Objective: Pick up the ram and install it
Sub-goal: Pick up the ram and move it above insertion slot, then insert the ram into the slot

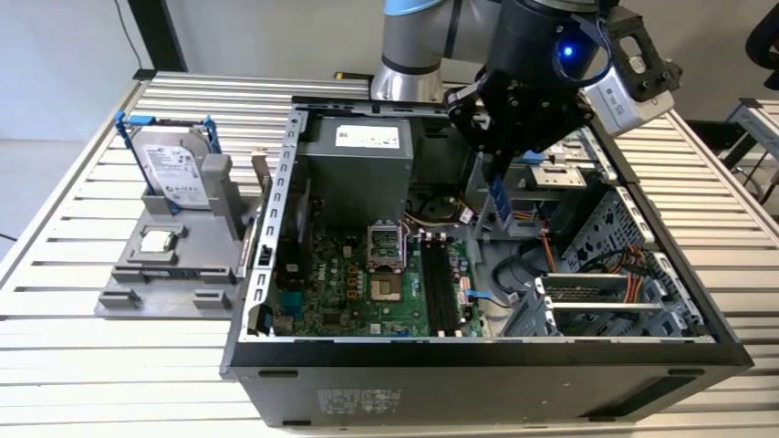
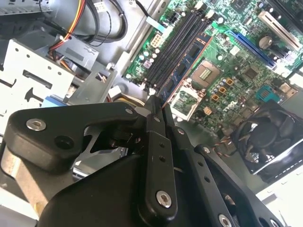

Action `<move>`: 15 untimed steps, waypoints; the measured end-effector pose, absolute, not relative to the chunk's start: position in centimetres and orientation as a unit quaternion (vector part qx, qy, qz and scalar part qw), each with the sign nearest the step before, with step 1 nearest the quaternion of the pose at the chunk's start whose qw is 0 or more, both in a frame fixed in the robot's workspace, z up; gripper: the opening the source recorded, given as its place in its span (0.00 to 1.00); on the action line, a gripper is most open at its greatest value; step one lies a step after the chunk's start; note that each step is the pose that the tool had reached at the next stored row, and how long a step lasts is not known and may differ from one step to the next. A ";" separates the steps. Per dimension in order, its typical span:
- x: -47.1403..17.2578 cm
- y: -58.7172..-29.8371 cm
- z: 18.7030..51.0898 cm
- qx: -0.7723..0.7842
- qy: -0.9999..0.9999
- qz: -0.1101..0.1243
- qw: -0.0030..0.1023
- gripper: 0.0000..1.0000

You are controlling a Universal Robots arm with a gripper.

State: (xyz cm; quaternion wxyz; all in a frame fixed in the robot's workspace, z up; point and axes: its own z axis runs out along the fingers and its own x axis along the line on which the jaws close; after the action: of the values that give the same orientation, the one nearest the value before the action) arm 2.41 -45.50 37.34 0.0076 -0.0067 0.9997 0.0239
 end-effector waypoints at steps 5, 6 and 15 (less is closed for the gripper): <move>2.4 -45.5 37.2 -0.004 1.000 0.024 0.008 0.00; 2.4 -45.5 37.2 -0.004 1.000 0.024 0.008 0.00; 2.4 -45.5 36.9 -0.001 1.000 0.024 0.008 0.00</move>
State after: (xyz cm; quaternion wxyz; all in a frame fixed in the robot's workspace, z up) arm 2.41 -45.50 36.86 0.0078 -0.0014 0.9997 0.0237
